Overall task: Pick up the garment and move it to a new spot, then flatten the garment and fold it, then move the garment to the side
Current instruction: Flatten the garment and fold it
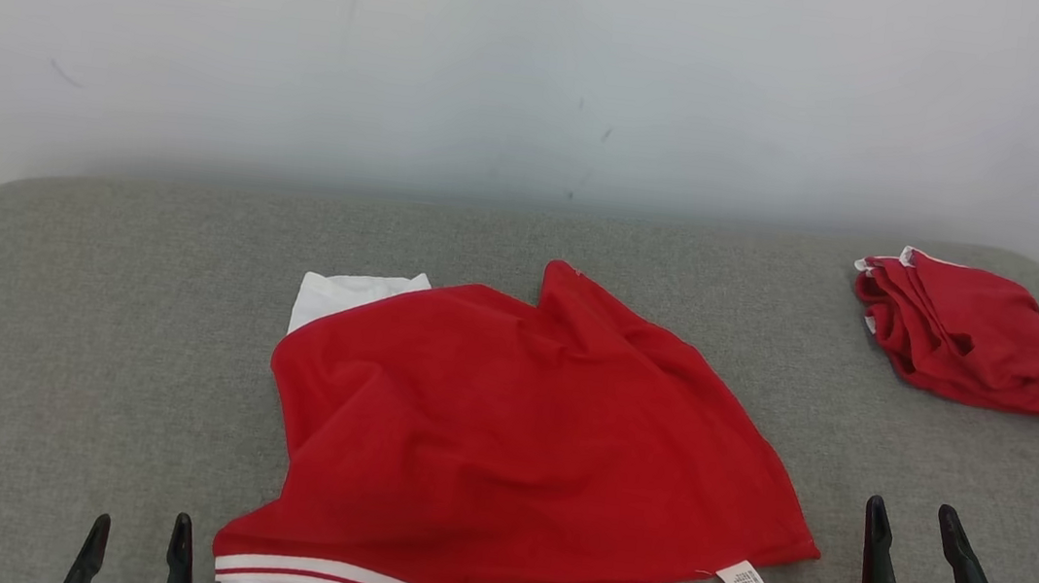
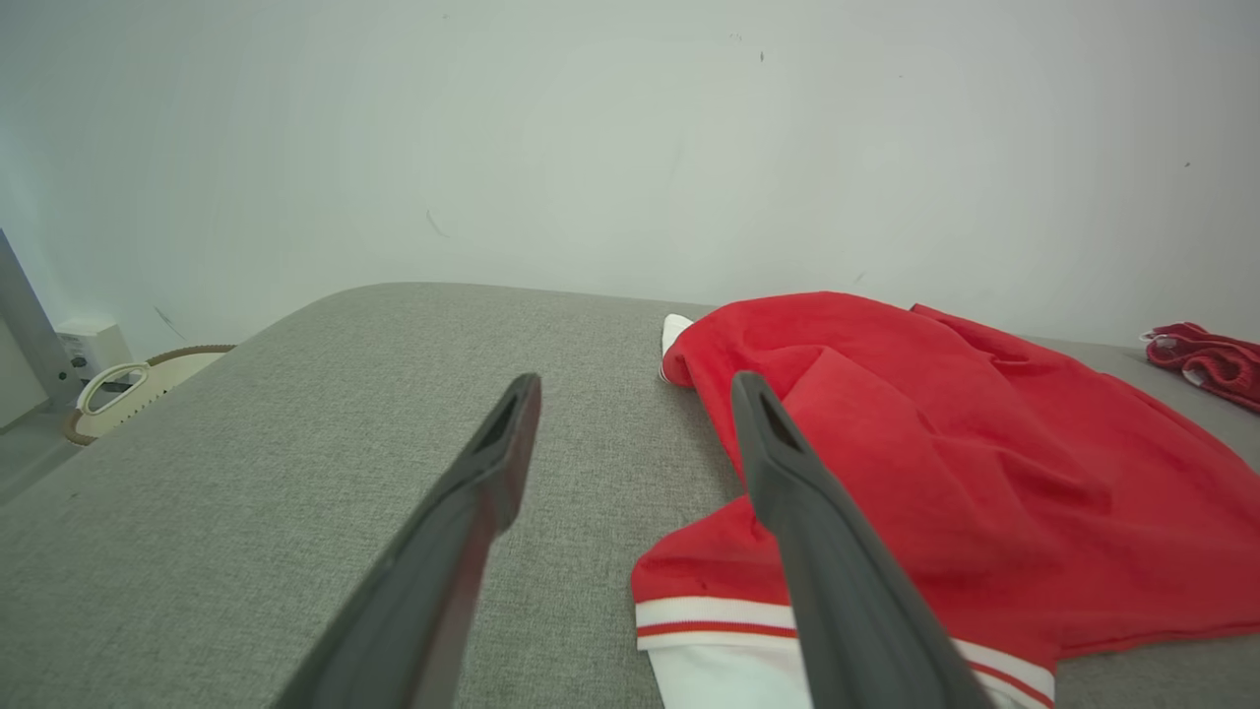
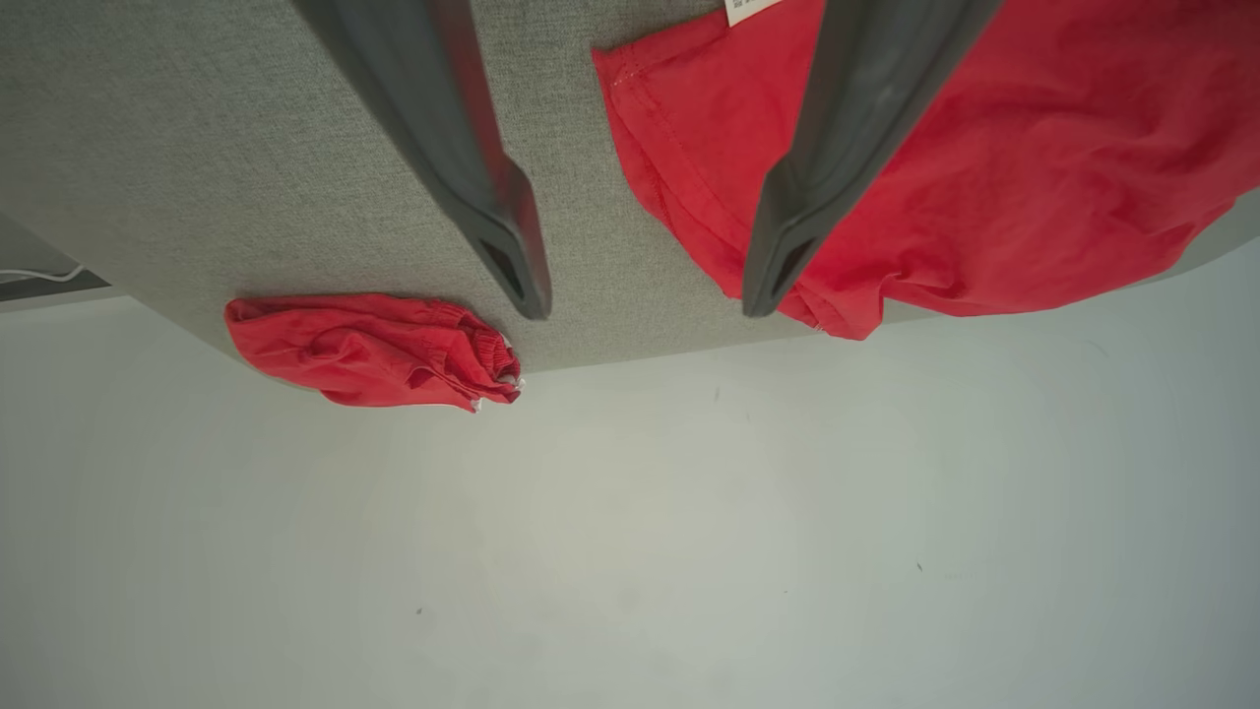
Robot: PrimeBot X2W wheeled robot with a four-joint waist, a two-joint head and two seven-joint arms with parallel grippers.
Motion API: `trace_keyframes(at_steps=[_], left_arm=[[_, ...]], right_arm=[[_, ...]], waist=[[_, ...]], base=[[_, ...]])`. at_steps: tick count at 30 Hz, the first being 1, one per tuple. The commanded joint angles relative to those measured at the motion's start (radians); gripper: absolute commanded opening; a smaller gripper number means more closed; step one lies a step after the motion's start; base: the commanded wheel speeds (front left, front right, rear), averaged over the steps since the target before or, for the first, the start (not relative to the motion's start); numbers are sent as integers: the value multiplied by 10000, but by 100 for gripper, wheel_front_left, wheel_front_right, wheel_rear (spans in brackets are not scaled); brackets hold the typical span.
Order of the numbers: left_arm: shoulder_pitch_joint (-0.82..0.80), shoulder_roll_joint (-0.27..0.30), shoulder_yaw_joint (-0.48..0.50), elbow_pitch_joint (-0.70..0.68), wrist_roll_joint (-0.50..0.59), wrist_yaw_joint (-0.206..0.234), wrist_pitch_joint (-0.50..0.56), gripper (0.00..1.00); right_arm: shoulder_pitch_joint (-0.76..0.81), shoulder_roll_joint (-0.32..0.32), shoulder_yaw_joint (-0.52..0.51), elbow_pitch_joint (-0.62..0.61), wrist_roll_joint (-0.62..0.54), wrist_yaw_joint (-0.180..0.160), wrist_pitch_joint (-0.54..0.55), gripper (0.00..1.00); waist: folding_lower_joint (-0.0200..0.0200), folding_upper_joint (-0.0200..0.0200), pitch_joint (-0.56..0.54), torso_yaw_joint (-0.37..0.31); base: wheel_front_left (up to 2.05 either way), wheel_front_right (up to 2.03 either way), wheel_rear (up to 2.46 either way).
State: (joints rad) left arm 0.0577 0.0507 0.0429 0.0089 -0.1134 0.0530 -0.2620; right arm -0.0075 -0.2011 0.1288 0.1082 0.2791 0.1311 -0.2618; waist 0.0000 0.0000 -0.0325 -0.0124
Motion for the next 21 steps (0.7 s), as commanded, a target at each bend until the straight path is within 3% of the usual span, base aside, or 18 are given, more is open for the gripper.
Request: trace_keyframes(at_steps=[1, 18, 21], left_arm=[[32, 0, 27, 39, 64, -54, -39, 100], [18, 0, 59, 72, 28, -72, -39, 100], [36, 0, 74, 88, -372, -46, -39, 100]], right_arm=[[79, -25, 16, -12, 13, -8, -46, 100], [108, -45, 20, 37, 53, -8, -47, 100], [147, -36, 33, 160, 104, -8, -45, 100]], waist=[[0, 0, 8, -2], [0, 0, 48, 45], [0, 0, 35, 66]], base=[[0, 0, 0], [0, 0, 0], [0, 0, 0]])
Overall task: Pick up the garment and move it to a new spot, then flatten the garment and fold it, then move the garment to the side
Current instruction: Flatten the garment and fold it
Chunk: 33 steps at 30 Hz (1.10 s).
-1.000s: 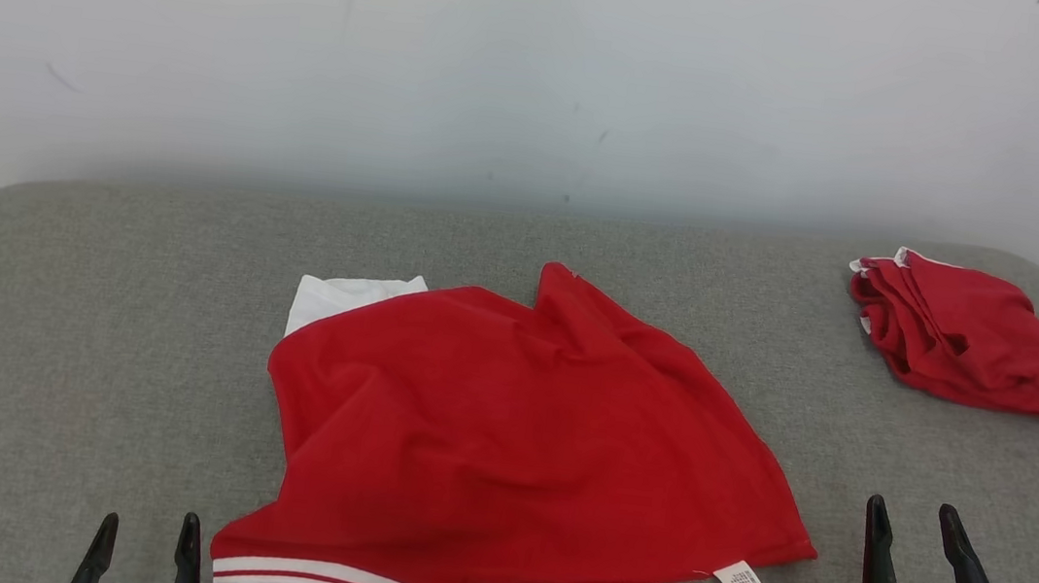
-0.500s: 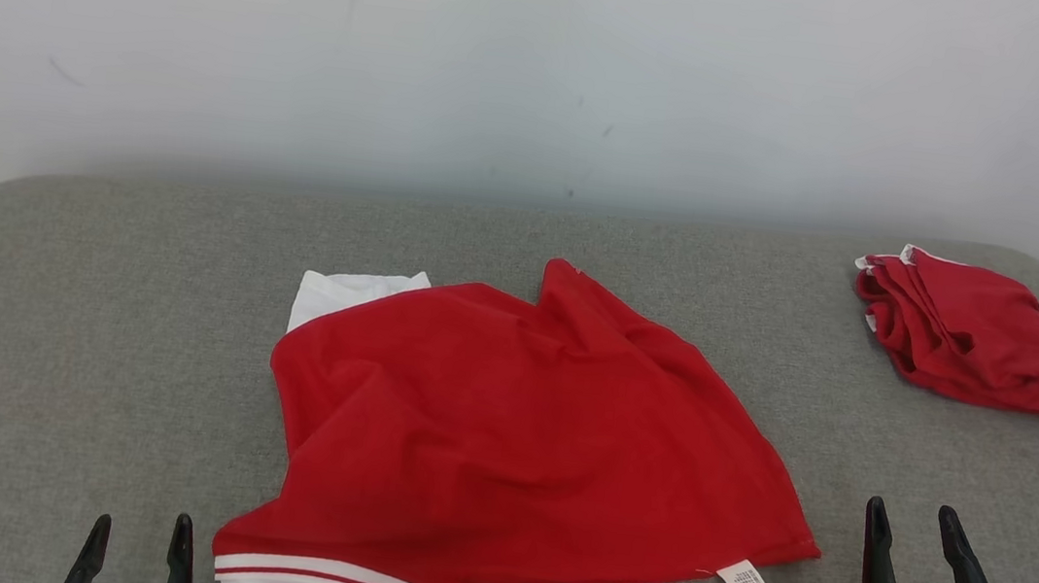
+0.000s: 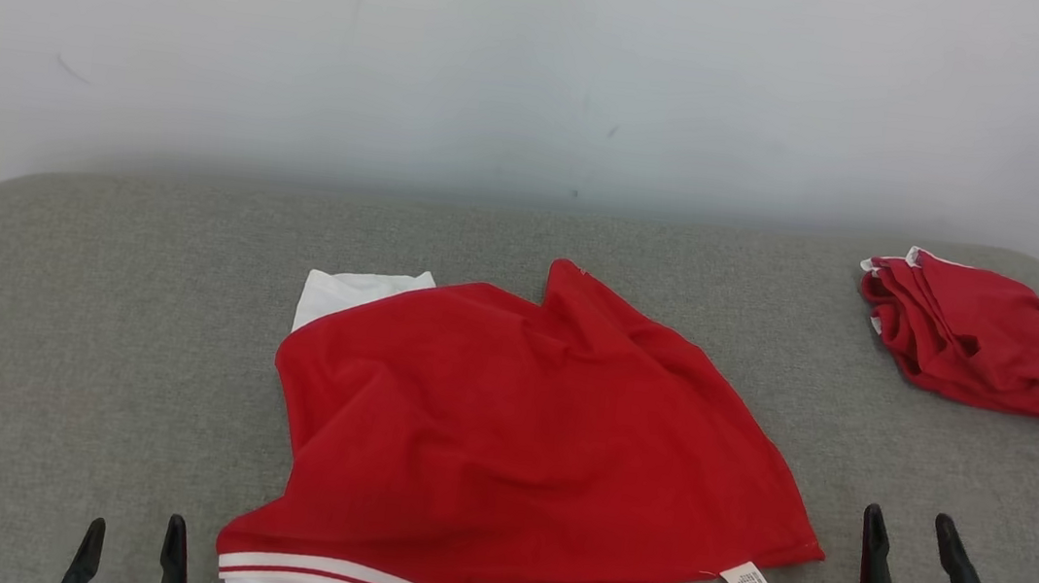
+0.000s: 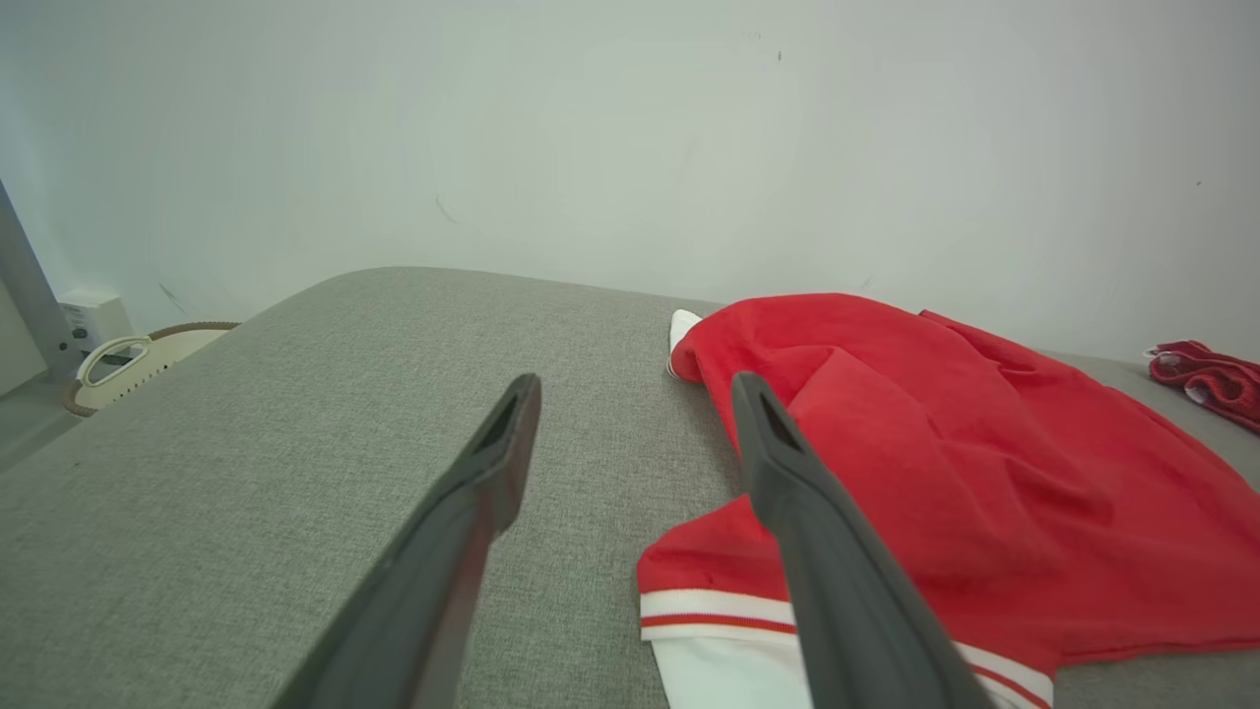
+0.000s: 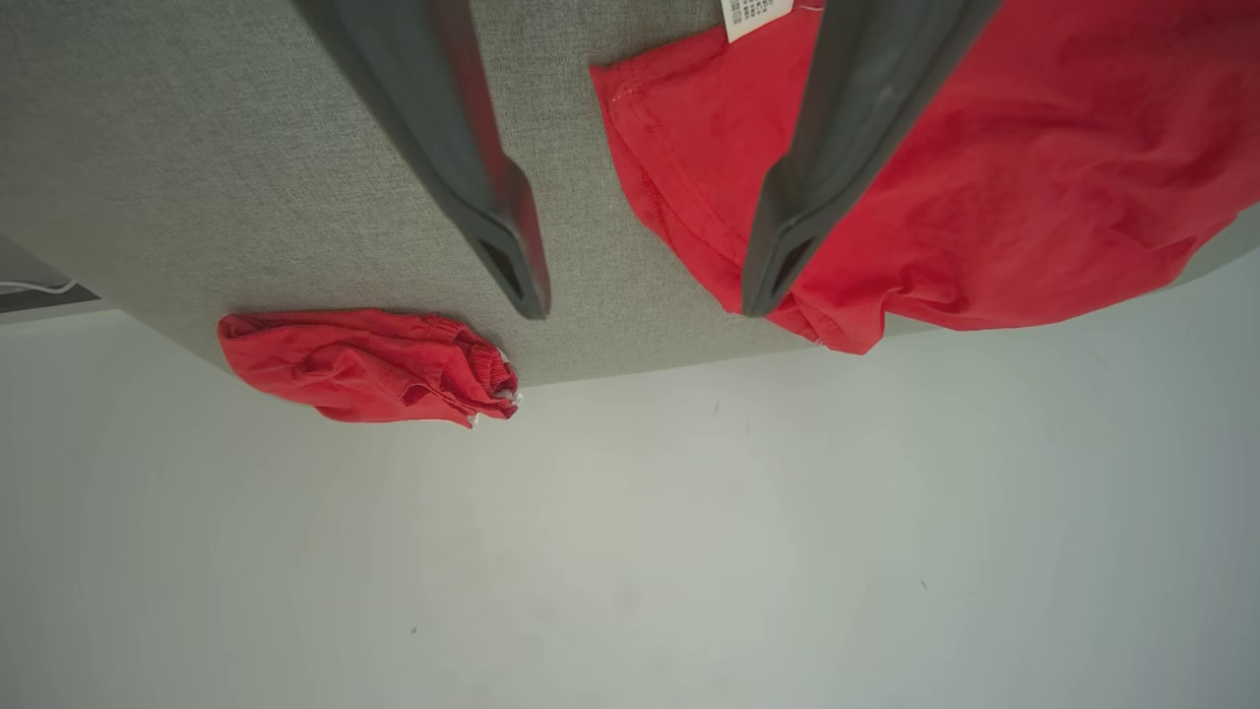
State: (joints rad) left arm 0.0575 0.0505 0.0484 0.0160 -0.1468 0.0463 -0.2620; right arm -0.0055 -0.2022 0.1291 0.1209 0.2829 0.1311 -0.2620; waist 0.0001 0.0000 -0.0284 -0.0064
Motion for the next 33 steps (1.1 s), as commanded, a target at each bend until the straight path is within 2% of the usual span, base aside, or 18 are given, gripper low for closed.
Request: trace_keyframes(at_steps=[1, 8, 17, 24, 33], left_arm=[[84, 1, -1, 37, -171, 16, -39, 100], [564, -1, -469, 462, -426, -104, -39, 100], [611, 2, -1173, 1656, -869, -459, -39, 100], [399, 5, -1971, 2475, -1030, -666, -39, 100], [-141, 8, -2417, 3203, -893, -763, -39, 100]], right_arm=[[157, -27, 56, 142, 105, -8, -31, 100], [90, -164, 295, 1015, 309, -8, -25, 100], [-403, -511, 559, 2156, 346, -8, 392, 100], [-1158, -612, 842, 3190, 414, -8, 490, 100], [-2425, -644, 1525, 4938, 692, -8, 535, 100]], waist=[[-1, 0, -17, 11], [-1, 0, -60, 128], [-1, 0, 141, 336], [-1, 0, 339, 354], [-1, 0, 717, 302]], base=[[0, 0, 0], [0, 0, 0], [0, 0, 0], [0, 0, 0], [0, 0, 0]])
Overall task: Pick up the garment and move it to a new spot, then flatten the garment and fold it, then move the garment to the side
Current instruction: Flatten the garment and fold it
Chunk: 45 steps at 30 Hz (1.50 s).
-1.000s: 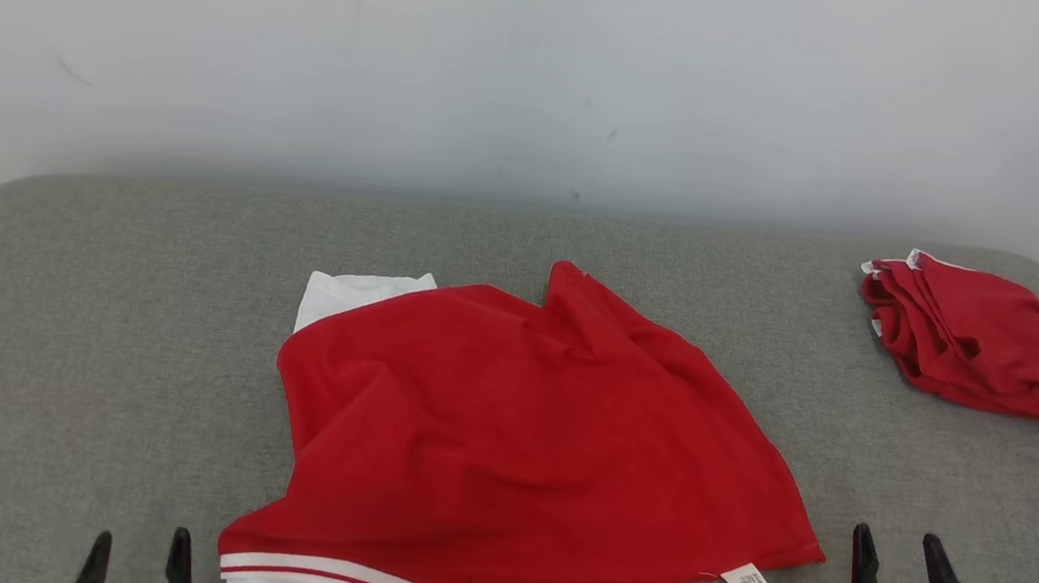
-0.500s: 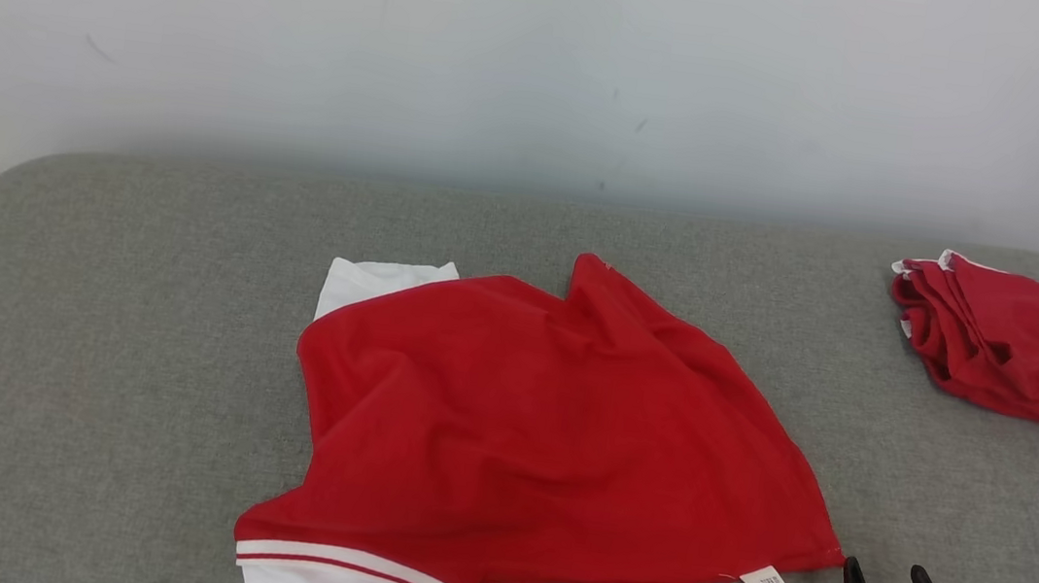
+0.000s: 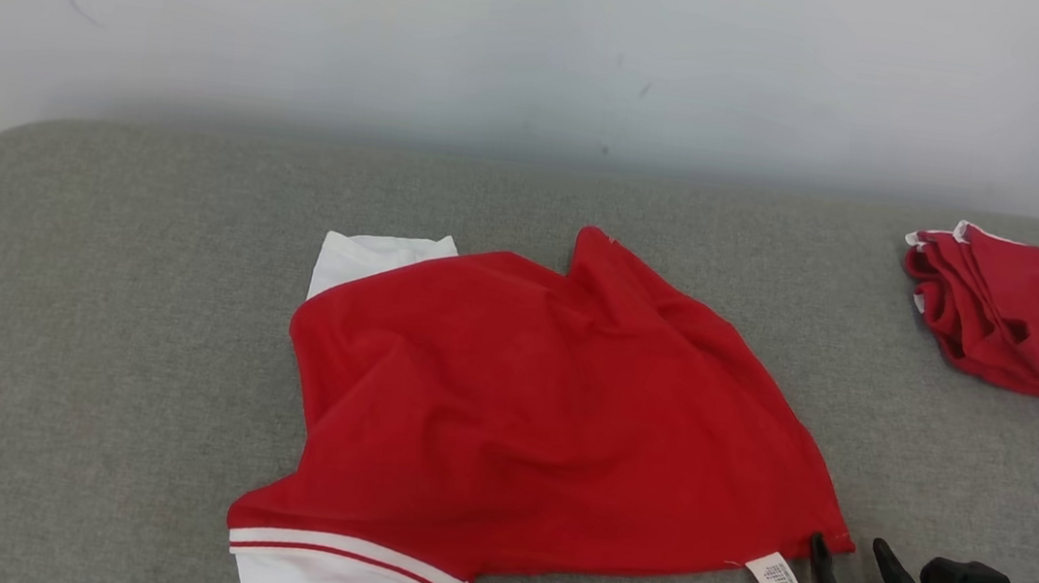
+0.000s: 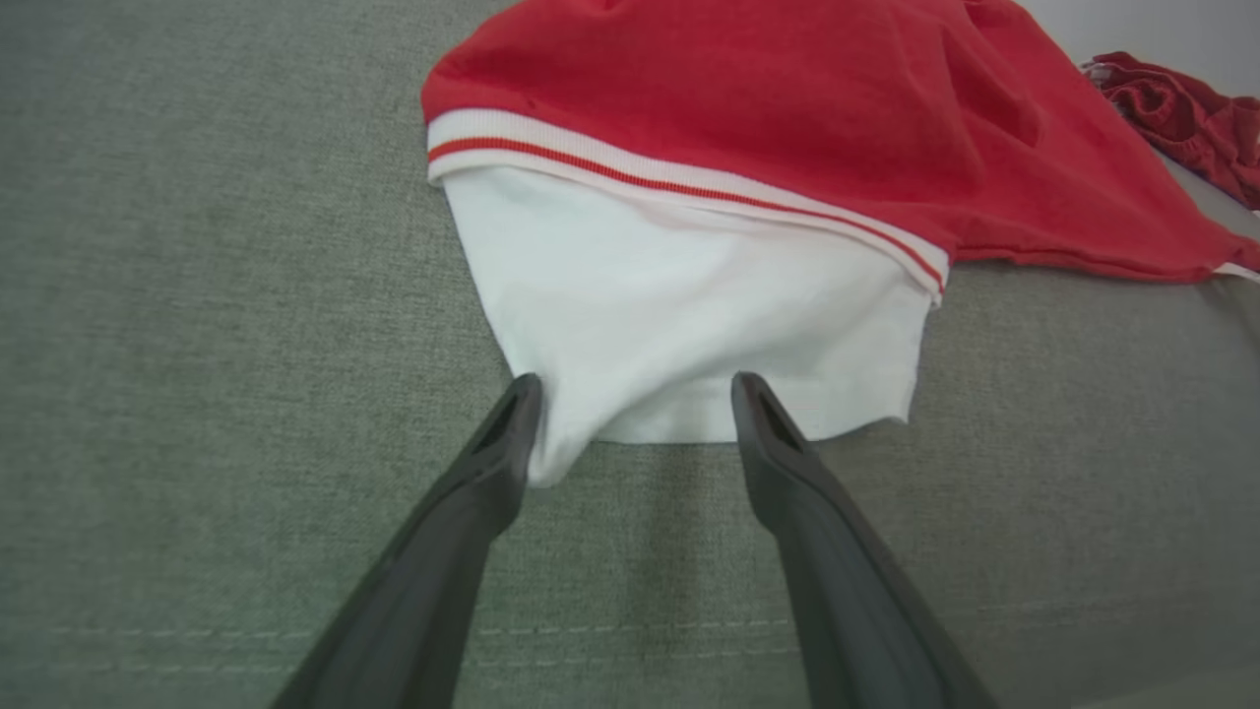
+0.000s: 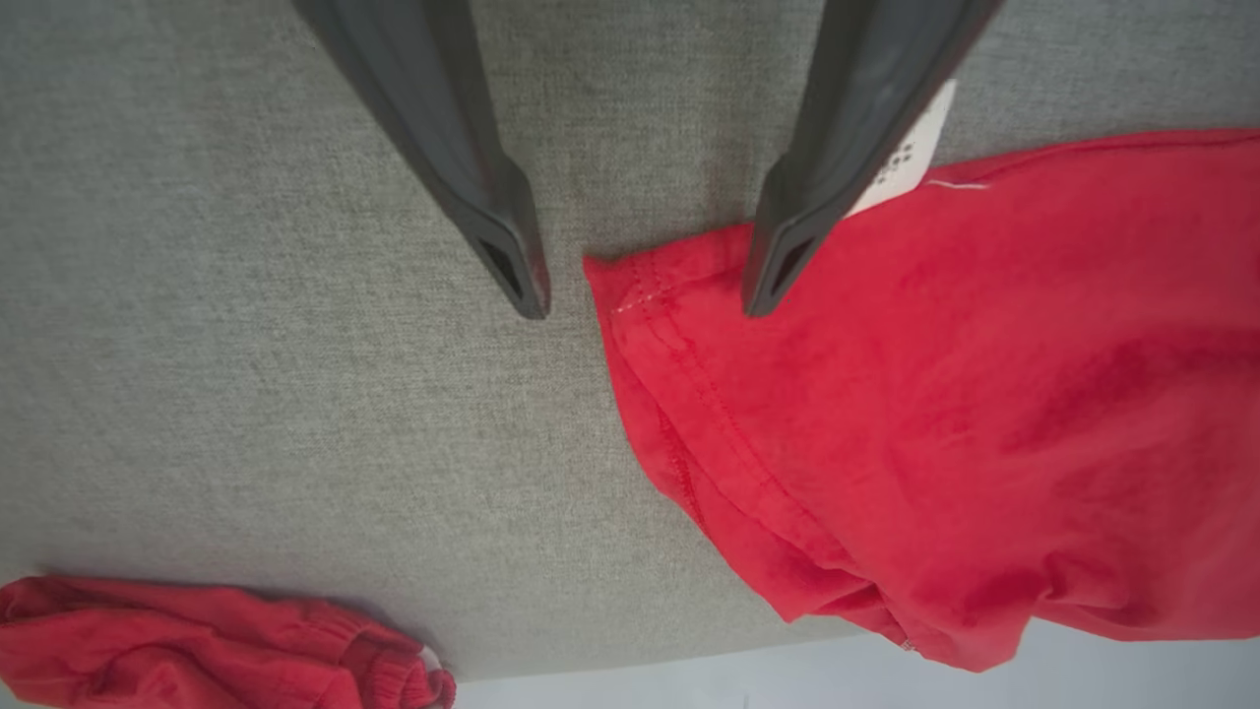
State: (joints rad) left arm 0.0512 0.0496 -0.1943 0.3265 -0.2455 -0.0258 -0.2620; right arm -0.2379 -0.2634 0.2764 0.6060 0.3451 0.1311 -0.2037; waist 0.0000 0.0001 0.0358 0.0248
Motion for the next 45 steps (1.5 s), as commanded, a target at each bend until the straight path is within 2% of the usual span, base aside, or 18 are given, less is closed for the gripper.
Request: trace_keyframes(at_steps=[1, 7, 8, 9, 10, 11, 12, 13, 20, 28, 33, 35, 39, 44, 45], left_arm=[[-136, 17, -24, 170, 135, -60, -39, 100], [-591, 17, -201, 524, 171, -110, -39, 100], [-658, 18, -211, 553, 156, -122, -39, 100], [-716, 18, -225, 579, 119, -144, -39, 100], [-762, 18, -239, 611, 84, -144, -39, 67], [-782, 17, -260, 646, 76, -153, -39, 35], [-796, 18, -268, 695, 74, -162, -39, 6], [-824, 17, -282, 727, 83, -165, -39, 0], [-704, 17, -100, 374, 37, -124, -39, 0], [-445, 15, 288, -705, 305, -166, -39, 0], [-725, 102, 454, -1549, 453, -397, -39, 0], [-1086, 198, 539, -1759, 397, -531, -40, 0], [-2412, 801, 417, -1807, 732, -790, -38, 0], [-5203, 1827, 217, -1471, 673, -982, 432, 0], [-5816, 1775, 253, -1356, 195, -1015, 588, 0]], right_arm=[[-248, -41, 123, 282, 79, -8, -47, 100], [-1101, 28, 645, 1500, 384, -8, -189, 100], [-1187, 59, 720, 1671, 440, -8, -201, 56], [-1256, 74, 795, 1822, 480, -8, -212, 18], [-1350, 69, 859, 1938, 514, -8, -262, 0], [-1434, 58, 897, 2017, 538, -8, -311, 0], [-1489, 44, 933, 2092, 553, -8, -373, 0], [-1537, 23, 956, 2137, 557, -8, -448, 0], [-1427, -44, 901, 1902, 695, -8, -623, 0], [-769, -377, 756, 545, 1157, -8, -628, 0], [-646, -595, 997, -428, 1678, -8, -610, 0], [-844, -626, 1134, -798, 1945, -8, -461, 0], [-1666, -700, 1460, -1262, 2351, -8, -49, 0], [-3817, -770, 1884, -1095, 2474, -8, 705, 0], [-4344, -722, 1934, -972, 2497, -8, 838, 0]], waist=[[0, -1, 124, -8], [0, -1, 370, 68], [0, -1, 399, 80], [0, -1, 429, 94], [0, -1, 454, 110], [0, -1, 476, 126], [0, -1, 485, 137], [0, -1, 496, 147], [0, -1, 362, 149], [0, -1, 162, 156], [0, -1, 189, 48], [0, -1, 258, -20], [0, -1, 626, -177], [0, -1, 1653, -440], [0, -1, 1889, -496]], base=[[0, 0, 0], [0, 0, 0], [0, 0, 0], [0, 0, 0], [0, 0, 0], [0, 0, 0], [0, 0, 0], [0, 0, 0], [0, 0, 0], [0, 0, 0], [0, 0, 0], [0, 0, 0], [0, 0, 0], [0, 0, 0], [0, 0, 0]])
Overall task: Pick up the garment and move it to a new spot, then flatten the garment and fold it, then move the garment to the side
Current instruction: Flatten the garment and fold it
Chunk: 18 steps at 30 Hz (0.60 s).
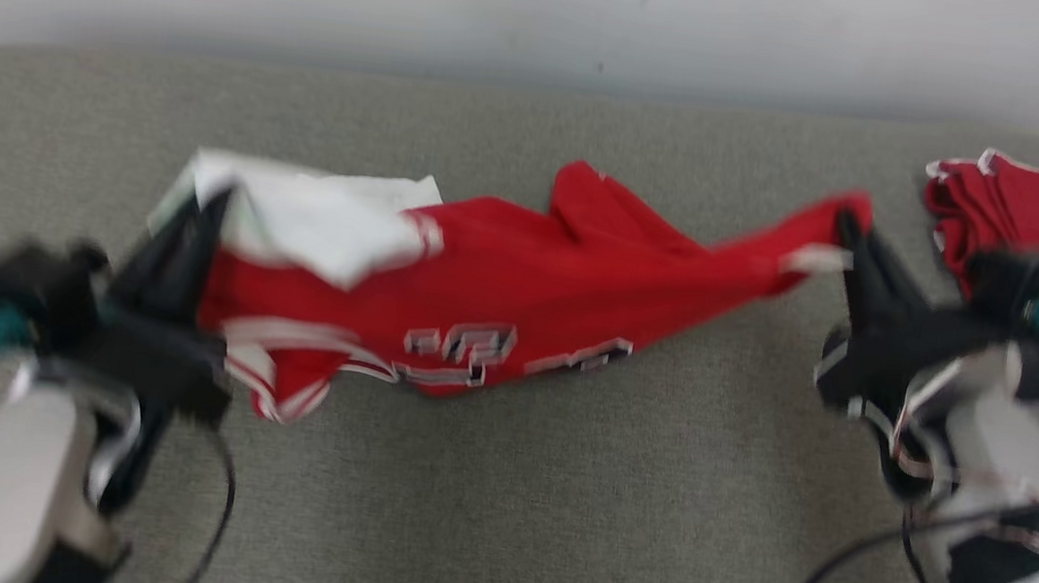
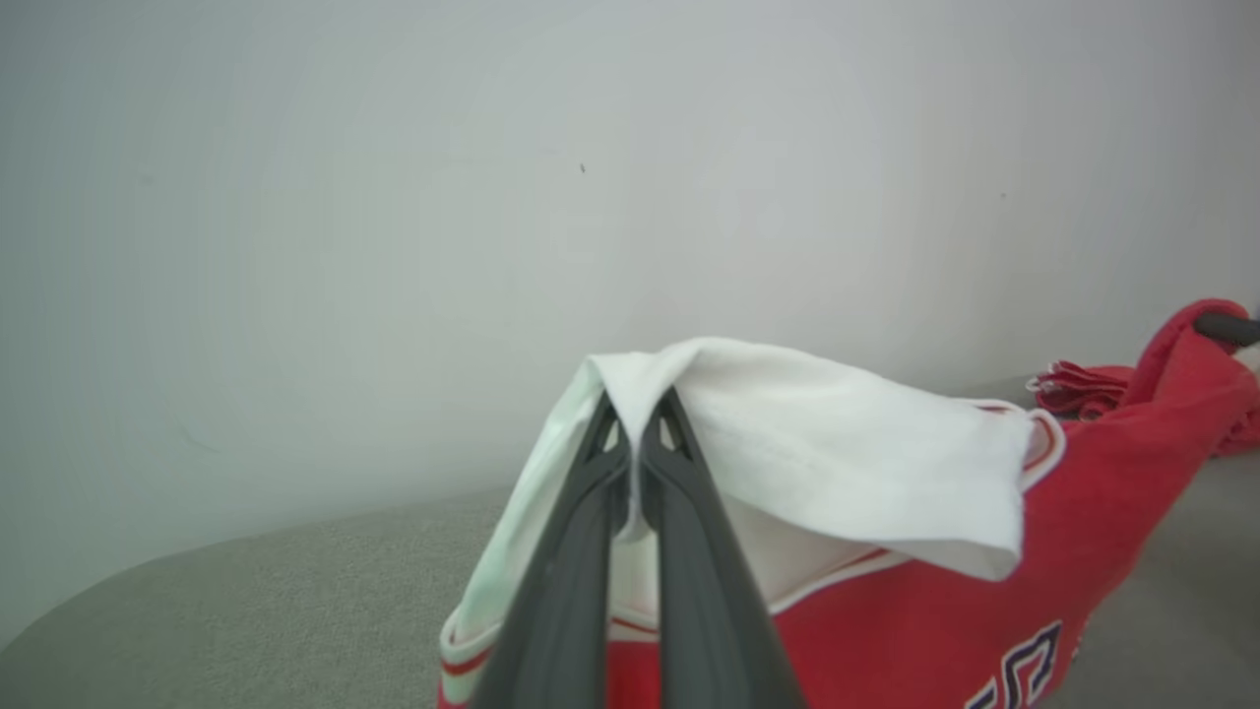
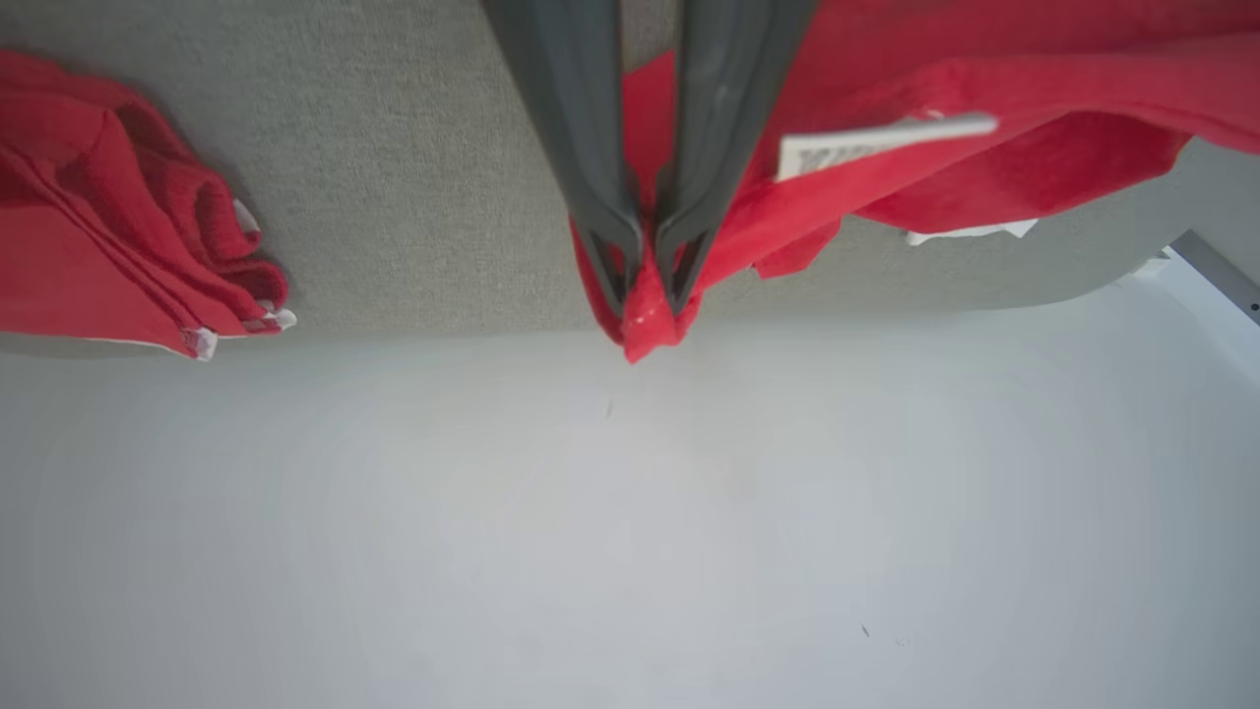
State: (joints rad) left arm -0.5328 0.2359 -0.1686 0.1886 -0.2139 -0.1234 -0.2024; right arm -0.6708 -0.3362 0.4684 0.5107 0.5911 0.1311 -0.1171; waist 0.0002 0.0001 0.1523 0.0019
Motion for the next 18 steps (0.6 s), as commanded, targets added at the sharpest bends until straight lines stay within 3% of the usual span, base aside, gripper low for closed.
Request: trace_keyframes(at_steps=[1, 3, 6, 9, 18], left_arm=[[-613, -53, 32, 161, -493, -50, 228, 0], [-2027, 526, -96, 371, -633, -41, 524, 0], [-3903, 634, -260, 1057, -1700, -54, 958, 0], [-5866, 1295, -361, 1928, -2169, -55, 1353, 0], [-10682, 1906, -1083, 4173, -1927, -58, 1615, 0]], right_arm=[[-565, 124, 3, 141, 187, -8, 113, 0], [-1680, 299, 36, 498, 437, -8, 429, 0], [-3433, 588, -83, 1221, 964, -8, 757, 0], [-5214, 1033, -362, 2160, 1458, -8, 944, 0], [-9587, 1938, -1336, 4829, 1795, -8, 504, 0]], waist=[[-2, -1, 969, -321], [-2, -1, 1491, -430], [-2, -1, 2181, -557], [-2, -1, 2849, -781], [-2, -1, 3696, -1109]], base=[[0, 0, 0], [0, 0, 0], [0, 0, 0], [0, 0, 0], [0, 0, 0]])
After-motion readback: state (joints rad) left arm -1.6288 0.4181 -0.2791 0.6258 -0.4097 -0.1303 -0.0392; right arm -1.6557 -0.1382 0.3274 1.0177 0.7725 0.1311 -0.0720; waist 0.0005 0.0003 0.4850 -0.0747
